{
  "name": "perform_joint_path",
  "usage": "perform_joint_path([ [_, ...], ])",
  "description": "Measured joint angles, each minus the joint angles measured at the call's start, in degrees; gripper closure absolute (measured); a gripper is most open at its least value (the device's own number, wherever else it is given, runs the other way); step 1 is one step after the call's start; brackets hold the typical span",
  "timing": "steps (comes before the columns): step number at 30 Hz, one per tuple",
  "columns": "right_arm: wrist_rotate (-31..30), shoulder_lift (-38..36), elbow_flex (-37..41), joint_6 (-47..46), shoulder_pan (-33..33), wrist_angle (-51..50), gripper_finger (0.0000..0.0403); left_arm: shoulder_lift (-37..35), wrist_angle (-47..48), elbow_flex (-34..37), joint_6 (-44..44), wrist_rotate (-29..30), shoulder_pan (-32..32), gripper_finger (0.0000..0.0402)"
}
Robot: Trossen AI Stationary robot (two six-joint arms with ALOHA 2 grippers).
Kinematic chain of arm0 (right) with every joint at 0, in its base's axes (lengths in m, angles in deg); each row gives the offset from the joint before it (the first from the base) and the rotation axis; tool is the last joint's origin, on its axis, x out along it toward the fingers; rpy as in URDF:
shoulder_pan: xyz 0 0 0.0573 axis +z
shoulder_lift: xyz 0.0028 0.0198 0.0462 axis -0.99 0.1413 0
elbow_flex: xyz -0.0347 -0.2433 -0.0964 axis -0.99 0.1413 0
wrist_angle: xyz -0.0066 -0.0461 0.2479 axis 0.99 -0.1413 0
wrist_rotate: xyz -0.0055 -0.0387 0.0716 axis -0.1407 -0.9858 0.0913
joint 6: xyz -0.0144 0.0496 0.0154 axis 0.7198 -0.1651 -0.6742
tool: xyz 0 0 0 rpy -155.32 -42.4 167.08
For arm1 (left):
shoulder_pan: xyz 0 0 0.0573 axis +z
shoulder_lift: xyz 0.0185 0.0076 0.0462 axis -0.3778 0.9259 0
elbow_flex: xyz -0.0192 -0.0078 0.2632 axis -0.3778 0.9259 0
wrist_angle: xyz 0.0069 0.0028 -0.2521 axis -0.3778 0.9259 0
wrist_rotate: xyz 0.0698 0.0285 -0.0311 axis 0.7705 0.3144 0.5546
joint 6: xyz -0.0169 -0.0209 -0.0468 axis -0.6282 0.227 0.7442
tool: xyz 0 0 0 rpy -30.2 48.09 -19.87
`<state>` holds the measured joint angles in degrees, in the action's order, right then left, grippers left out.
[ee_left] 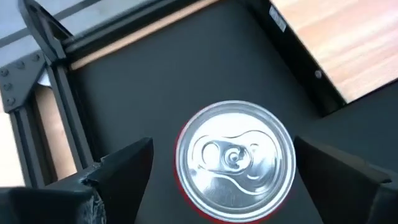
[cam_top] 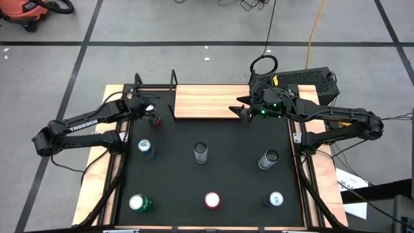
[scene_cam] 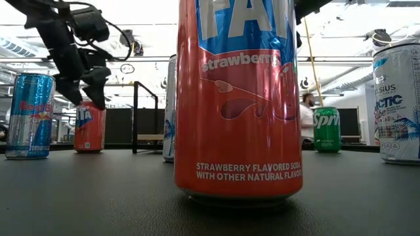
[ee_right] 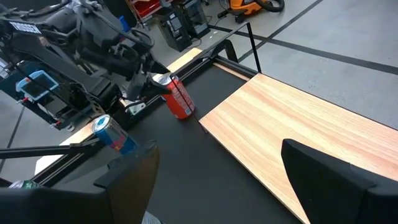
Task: Place canned beverage on shelf
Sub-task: Put the top red soda can on the shelf
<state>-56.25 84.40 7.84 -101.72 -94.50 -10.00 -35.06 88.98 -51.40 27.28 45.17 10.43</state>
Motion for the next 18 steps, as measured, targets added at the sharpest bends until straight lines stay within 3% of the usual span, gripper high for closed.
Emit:
perform_joint_path([
  [8, 0.01, 0.00, 0.00, -1.25, 0.00, -0.34, 0.0076, 1.99, -3.59, 3.56, 0.06, -1.95, 0.02, 0.0036],
  [18, 0.00, 0.00, 0.01, -3.00, 0.00, -2.60, 0.0088, 4.50, -6.93, 3.45, 0.16, -2.02, 0.00, 0.0109],
])
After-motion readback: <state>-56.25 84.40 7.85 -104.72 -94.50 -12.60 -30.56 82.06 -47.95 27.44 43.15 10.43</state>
